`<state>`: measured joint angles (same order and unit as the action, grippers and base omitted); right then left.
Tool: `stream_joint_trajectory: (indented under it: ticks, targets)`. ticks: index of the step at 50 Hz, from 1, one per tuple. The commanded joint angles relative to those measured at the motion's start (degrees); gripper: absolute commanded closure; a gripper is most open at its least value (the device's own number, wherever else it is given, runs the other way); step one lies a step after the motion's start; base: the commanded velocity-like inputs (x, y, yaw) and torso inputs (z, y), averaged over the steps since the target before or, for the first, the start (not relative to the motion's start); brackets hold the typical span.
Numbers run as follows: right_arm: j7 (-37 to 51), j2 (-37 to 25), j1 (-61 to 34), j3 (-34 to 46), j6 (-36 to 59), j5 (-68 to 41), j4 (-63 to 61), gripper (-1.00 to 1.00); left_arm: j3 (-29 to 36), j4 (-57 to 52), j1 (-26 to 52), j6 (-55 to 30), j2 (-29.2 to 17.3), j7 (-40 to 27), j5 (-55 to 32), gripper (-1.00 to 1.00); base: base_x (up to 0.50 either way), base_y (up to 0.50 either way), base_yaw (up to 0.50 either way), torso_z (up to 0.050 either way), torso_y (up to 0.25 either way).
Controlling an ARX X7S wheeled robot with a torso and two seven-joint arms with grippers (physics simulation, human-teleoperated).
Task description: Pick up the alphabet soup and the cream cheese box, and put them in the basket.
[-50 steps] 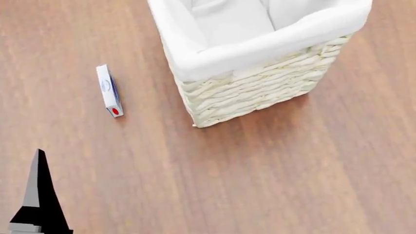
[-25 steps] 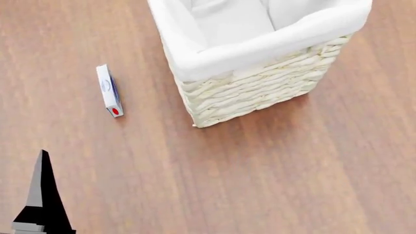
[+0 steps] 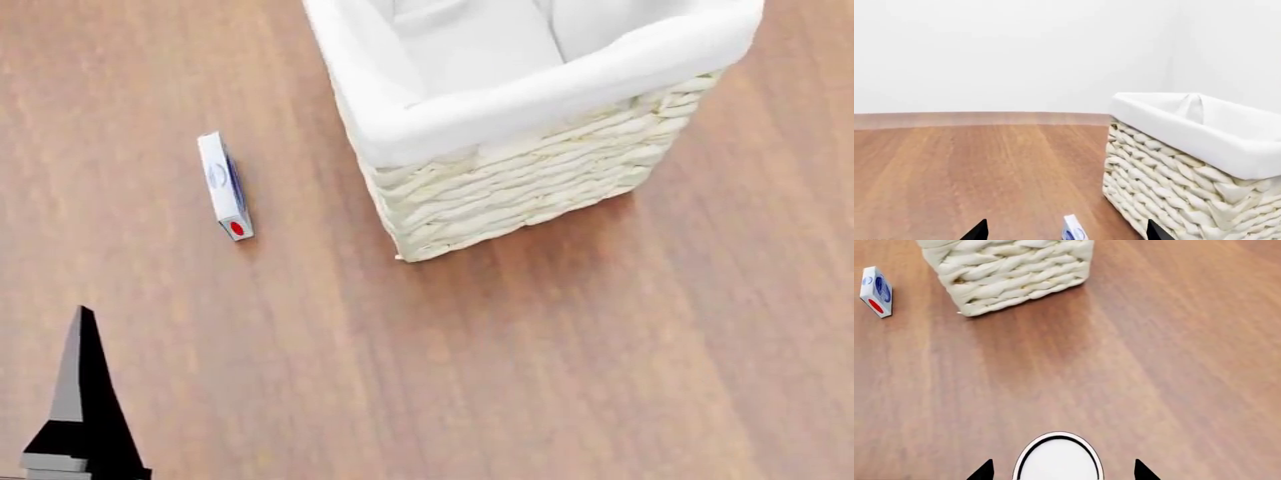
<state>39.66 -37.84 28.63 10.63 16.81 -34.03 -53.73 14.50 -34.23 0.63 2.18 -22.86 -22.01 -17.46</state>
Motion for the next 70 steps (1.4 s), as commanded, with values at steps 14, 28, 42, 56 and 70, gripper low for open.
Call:
stream_joint_trajectory:
  ticks: [14, 28, 42, 56, 70]
  targets:
    - [-1.58, 1.12, -4.01, 2.66, 0.40, -0.44, 3.71, -1.00, -0.16, 0.01, -0.29, 0.23, -0.38, -0.57, -0.17, -1.00, 0.00, 0.00, 0.00, 0.000, 0.000]
    - [-2.76, 2.05, -5.25, 3.67, -0.23, -0.43, 6.85, -1.00, 0.04, 0.89, 0.29, 0.45, -0.24, -0.55, -0.44, -1.00, 0.00, 0.00, 0.00, 0.000, 0.000]
    - [-4.35, 3.33, -5.31, 4.86, -2.07, 0.72, 11.05, -1.00, 0.26, 1.52, 0.10, 1.16, -0.17, -0.65, -0.17, -1.00, 0.00, 0.00, 0.00, 0.000, 0.000]
    - [-4.95, 3.73, -5.11, 5.60, -2.87, 1.06, 12.22, -1.00, 0.13, 1.04, -0.17, 1.20, -0.50, -1.02, -0.18, -1.00, 0.00, 0.00, 0.00, 0.000, 0.000]
    - [-5.08, 3.99, -5.31, 6.39, -2.92, 1.58, 13.20, 1.00, 0.25, 1.02, -0.14, 1.14, -0.71, -1.15, -0.38, -1.00, 0.00, 0.00, 0.00, 0.000, 0.000]
